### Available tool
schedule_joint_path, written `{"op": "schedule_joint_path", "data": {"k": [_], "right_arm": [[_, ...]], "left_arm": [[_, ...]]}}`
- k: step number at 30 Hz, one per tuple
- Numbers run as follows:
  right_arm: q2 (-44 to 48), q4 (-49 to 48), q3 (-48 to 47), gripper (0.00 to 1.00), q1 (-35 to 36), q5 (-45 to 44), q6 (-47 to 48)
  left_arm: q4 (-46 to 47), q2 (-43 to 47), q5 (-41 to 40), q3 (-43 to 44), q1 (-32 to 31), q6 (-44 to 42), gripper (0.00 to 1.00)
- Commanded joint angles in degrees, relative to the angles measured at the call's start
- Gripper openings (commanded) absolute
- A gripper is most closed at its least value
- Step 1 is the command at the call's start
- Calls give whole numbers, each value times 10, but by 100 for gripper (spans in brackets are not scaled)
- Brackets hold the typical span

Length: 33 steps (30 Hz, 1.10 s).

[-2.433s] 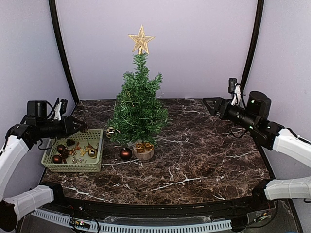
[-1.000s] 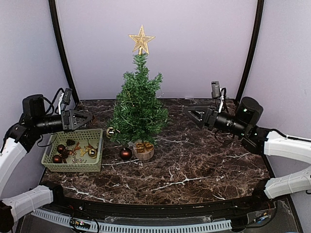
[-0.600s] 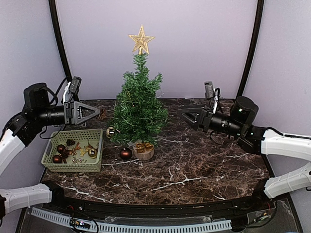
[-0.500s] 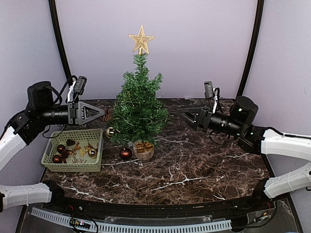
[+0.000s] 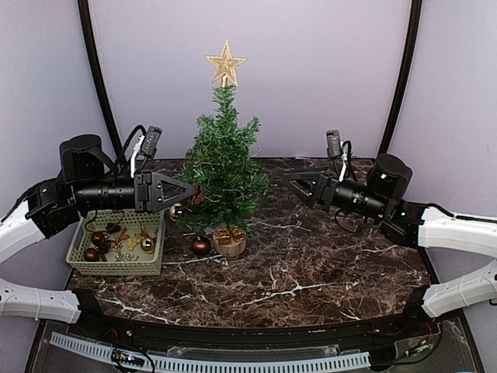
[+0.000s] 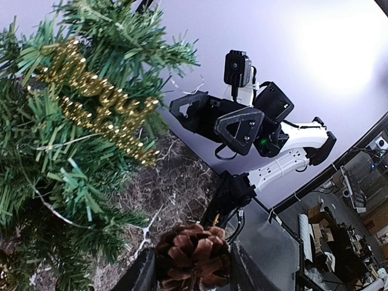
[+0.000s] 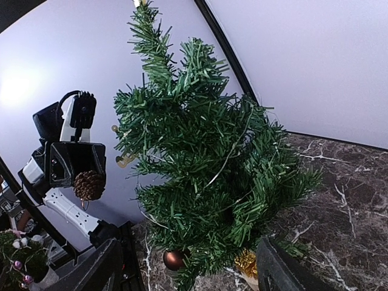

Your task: Decorate the small christmas tree

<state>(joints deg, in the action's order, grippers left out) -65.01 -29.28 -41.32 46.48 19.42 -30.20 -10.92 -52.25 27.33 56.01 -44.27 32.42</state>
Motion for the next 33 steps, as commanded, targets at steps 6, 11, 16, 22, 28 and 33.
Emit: {"op": "schedule_joint_path", "data": {"k": [6,11,16,22,28,33], "right_arm": [[20,-88,-8,75,18,-11,-37],[20,-126,-10,73,56,-27,-38],[14,-147,-26,65,72,-31,-37],[-13,-81,-86,53,72,-59,-27],[-54,-52,-153,50,72,-8,-8],[-77,-64,-176,46,72,32,-4]], "left_arm": [[223,-15,-161,-45,-109,-1,40],[311,-48,-212,-38,-147,-37,40],[375,-70,-233,-31,-155,-64,40],[302,-85,-275,35,-156,-111,40],[233,-97,-302,70,-156,-132,40],[224,-104,-307,81,-156,-135,40]]}}
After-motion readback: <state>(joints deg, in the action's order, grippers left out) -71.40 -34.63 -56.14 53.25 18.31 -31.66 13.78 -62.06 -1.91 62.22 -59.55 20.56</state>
